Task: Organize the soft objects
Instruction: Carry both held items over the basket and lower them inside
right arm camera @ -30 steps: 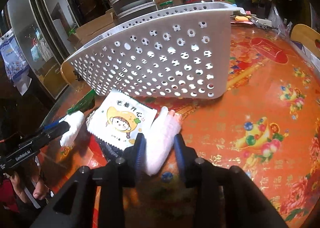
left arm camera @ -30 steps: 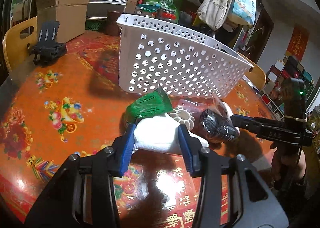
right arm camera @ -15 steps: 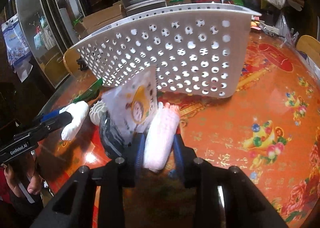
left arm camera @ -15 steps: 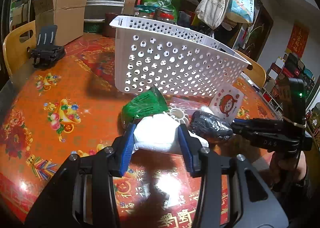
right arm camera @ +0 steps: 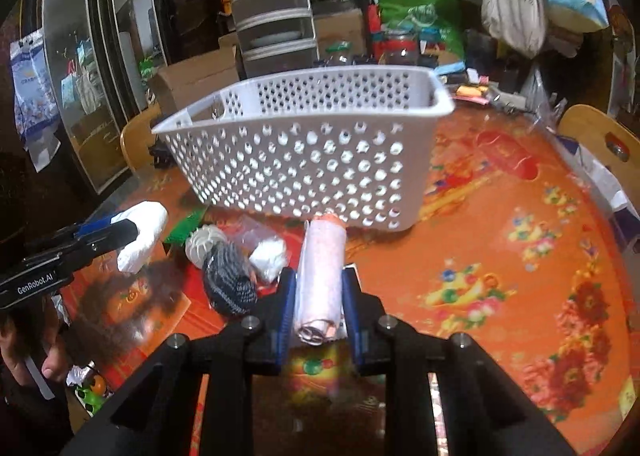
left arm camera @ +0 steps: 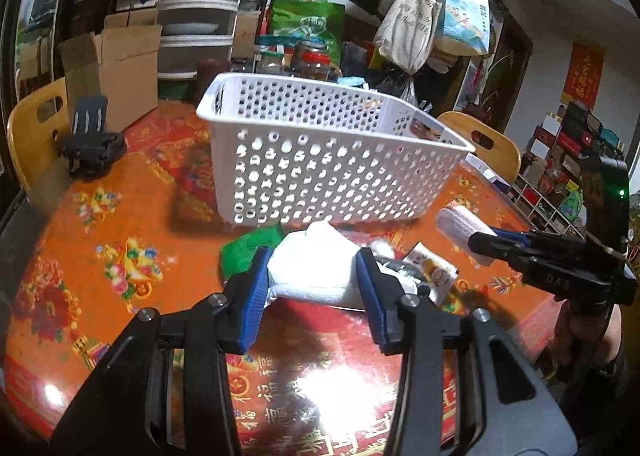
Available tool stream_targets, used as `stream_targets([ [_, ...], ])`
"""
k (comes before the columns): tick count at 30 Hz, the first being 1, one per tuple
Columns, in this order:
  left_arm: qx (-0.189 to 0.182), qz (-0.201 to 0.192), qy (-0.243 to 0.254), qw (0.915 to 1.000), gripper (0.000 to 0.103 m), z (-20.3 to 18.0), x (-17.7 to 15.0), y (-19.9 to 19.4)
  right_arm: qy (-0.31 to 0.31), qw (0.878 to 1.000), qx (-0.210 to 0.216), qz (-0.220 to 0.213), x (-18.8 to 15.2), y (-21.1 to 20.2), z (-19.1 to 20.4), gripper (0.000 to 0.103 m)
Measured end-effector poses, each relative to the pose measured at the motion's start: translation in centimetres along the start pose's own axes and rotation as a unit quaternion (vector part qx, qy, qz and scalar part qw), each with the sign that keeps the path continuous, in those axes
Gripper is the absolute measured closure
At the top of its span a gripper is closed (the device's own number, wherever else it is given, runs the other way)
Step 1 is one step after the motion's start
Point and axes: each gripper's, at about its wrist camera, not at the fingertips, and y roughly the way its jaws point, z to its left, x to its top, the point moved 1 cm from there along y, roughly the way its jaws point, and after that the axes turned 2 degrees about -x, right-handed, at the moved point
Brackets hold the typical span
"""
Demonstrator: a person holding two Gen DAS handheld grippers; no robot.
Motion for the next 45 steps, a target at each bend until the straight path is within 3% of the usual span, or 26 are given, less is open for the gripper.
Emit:
stream_targets([
  [11, -0.038, -0.016, -0.027, 0.9988, 0.063, 0.2, 5.5, -2.0, 0.005, 0.999, 0.011, -0.049, 3.2, -3.9, -1.1, 0.082],
  [19, -0.052, -0.016, -0.042, 0.9976, 0.063, 0.3, 11.0, -2.4, -0.002, 0.997, 0.018, -0.074, 7.6, -5.5, -1.4, 0.082],
  [25, -0.061, 0.008, -0.056, 0.9965, 0.063, 0.0, 15.7, -0.7, -0.016, 0.997, 0.015, -0.075, 11.6, -4.9, -0.8, 0.082],
  [30, -0.025, 0.061, -0.071, 0.9953, 0.063, -0.1, 19.1, 3.3, -0.019, 0.998, 0.006, -0.051, 14.7, -2.5, -1.1, 0.082],
  [33, -0.004, 0.100, -0.084, 0.9914, 0.063, 0.0, 20.4, 6.8, -0.013, 1.000, 0.006, -0.017, 16.0, 0.3, -1.6, 0.082],
  [41, 0.044, 0.182, -0.096, 0.9776, 0.063, 0.3, 20.1, 14.8, -0.012, 0.997, -0.022, 0.071, 17.3, 7.2, -2.8, 0.082],
  [45, 0.065, 0.198, -0.097, 0.9732, 0.063, 0.7, 20.0, 16.8, -0.008, 0.995, -0.024, 0.099, 17.5, 8.9, -3.2, 0.082],
])
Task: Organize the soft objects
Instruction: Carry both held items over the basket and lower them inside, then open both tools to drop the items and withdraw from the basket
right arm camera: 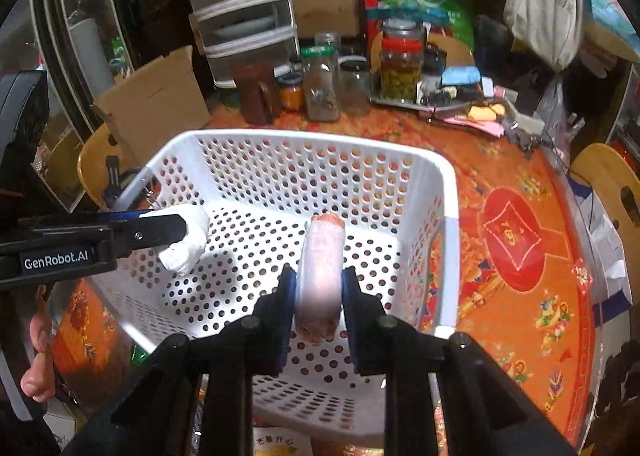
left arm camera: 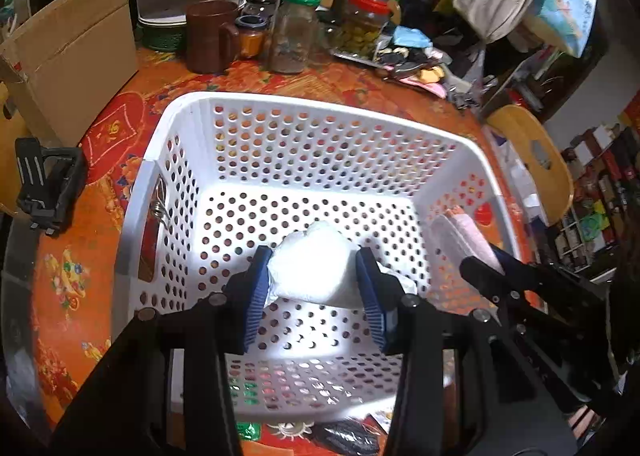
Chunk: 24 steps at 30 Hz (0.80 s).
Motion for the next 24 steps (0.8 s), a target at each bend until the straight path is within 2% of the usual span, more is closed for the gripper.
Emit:
stream_targets([
  [6, 0.025, 0.025, 0.000, 0.9994, 0.062, 0.1, 0.5, 2.5, 0.000, 0.999, -0.018, 0.026, 0.3, 1.9, -0.4, 0.082],
  [15, 0.051, 0.020, 0.010, 0.9985, 0.062, 0.4, 0.5, 4.0, -0.005, 0.999, -0.024, 0.042, 0.4, 3.3, -0.5, 0.082],
  [18, 0.054, 0.011, 0.011, 0.9984, 0.054, 0.5, 0.6, 4.0, -0.008, 0.999, -0.025, 0.041, 0.4, 3.5, -0.3, 0.082],
  [20, 0.053, 0.005, 0.010, 0.9985, 0.039, 0.6, 0.5, 3.8, -0.010, 0.999, -0.027, 0.039, 0.4, 3.5, -0.2, 0.081],
  [22, 0.053, -0.002, 0.010, 0.9985, 0.031, 0.7, 0.5, 3.5, -0.012, 0.999, -0.028, 0.035, 0.4, 3.5, -0.1, 0.081],
  [24, 0.054, -0.009, 0.013, 0.9984, 0.028, 0.8, 0.4, 3.1, -0.010, 0.999, -0.025, 0.028, 0.4, 3.3, -0.1, 0.081],
])
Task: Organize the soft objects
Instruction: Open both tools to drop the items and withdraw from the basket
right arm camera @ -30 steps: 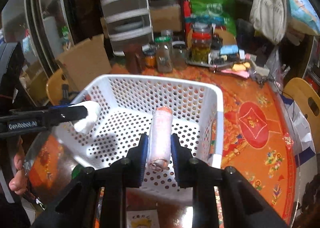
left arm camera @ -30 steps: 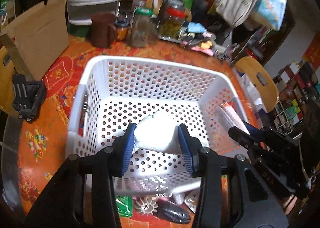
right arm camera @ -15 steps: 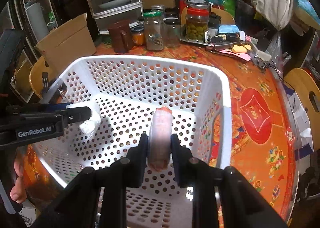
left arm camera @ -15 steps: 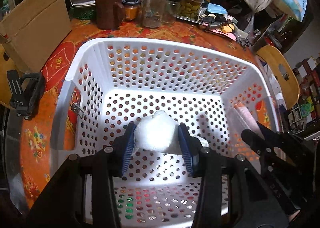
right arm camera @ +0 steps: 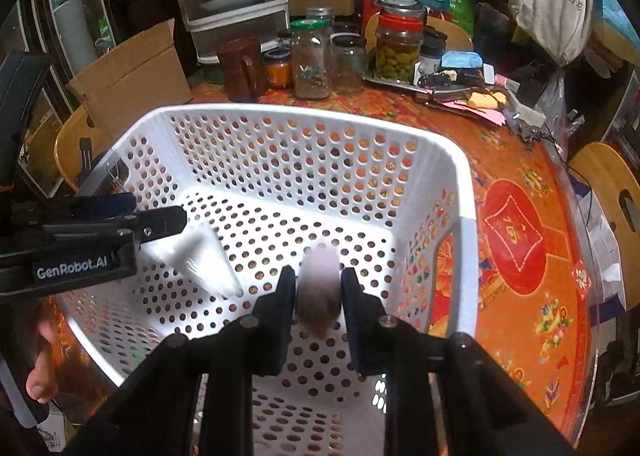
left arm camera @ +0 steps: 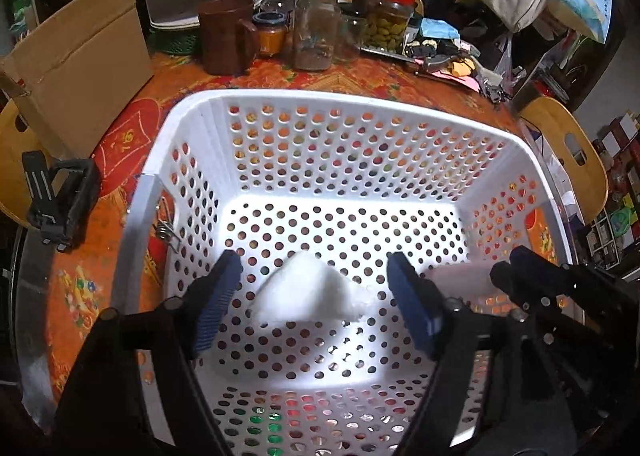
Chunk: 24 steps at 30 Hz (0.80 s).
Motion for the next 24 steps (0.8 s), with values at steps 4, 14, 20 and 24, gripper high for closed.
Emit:
stream_targets([
  [4, 0.004, -0.018, 0.010, 0.9998, 0.019, 0.0, -0.3, -1.2, 0.005, 1.000, -0.002, -0.012, 0.2, -0.7, -0.1, 0.068],
  [14, 0.011, -0.082, 0.052, 0.9952, 0.000, -0.6, -2.4, -7.0, 0.017, 0.998, -0.004, -0.059, -0.4, -4.0, -0.6, 0.000],
  [20, 0.039, -0.126, 0.068, 0.9890, 0.000, 0.2, -6.0, -10.8, 0.016, 0.996, -0.006, -0.089, -1.7, -6.7, -0.8, 0.000],
  [24, 0.030, -0.155, 0.065, 0.9854, 0.000, 1.5, -9.1, -14.0, 0.011, 0.994, -0.006, -0.111, -3.4, -8.6, -0.5, 0.000],
])
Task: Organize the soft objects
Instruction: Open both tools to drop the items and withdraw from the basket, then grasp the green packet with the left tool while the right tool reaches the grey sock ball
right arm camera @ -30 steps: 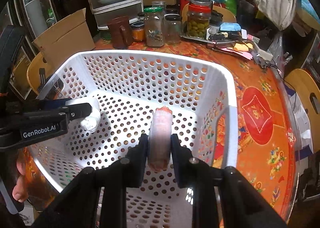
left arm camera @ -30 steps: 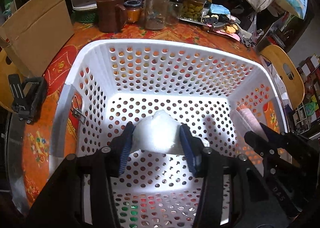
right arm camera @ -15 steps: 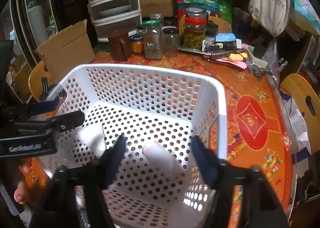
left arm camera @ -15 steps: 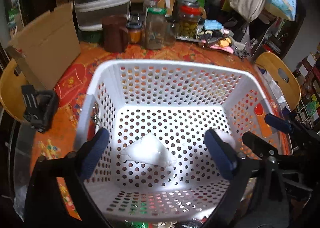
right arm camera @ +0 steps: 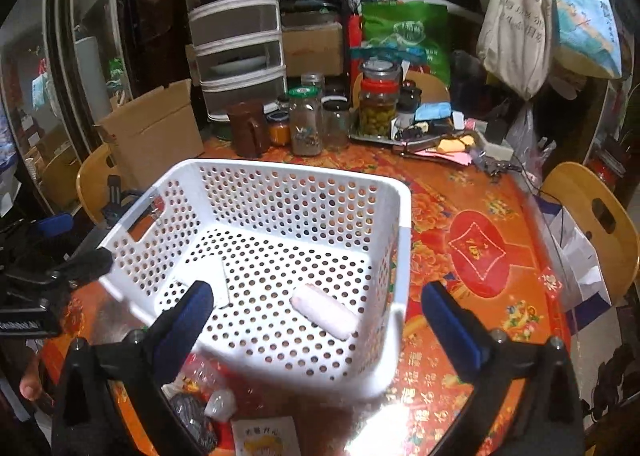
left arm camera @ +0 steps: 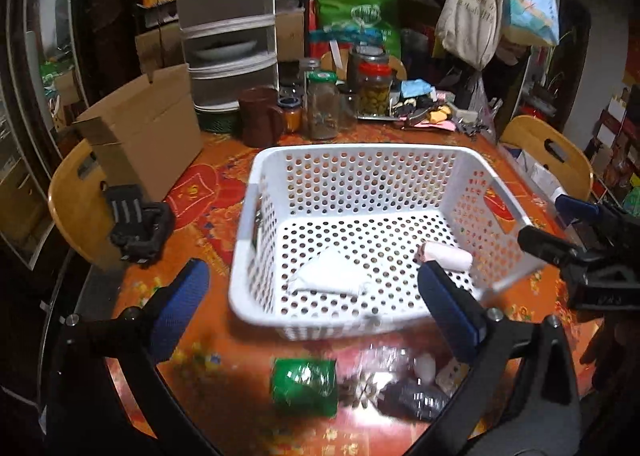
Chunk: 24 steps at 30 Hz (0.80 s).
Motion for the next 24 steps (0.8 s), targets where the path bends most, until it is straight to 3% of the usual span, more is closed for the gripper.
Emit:
stream_targets([
  [6, -0.005, -0.012, -0.003, 0.9999, 0.000, 1.7, -4.4, -3.6, 0.006, 0.999, 0.008, -0.040, -2.8, -3.9, 0.0, 0.000],
  [13, -0.018, -0.019, -0.058, 0.9980, 0.000, 4.6, -9.6, -4.8, 0.002, 0.998, 0.002, -0.061, -8.2, -6.8, 0.8, 0.000],
  [18, -0.034, -0.005, -0.074, 0.9966, 0.000, 5.1, -12.9, -3.2, 0.013, 0.999, 0.013, -0.047, -12.1, -6.1, 1.1, 0.000],
  [24, -0.036, 0.036, -0.079, 0.9956, 0.000, 5.0, -15.2, 0.8, 0.020, 0.999, 0.034, 0.001, -16.3, -2.7, 1.5, 0.000],
])
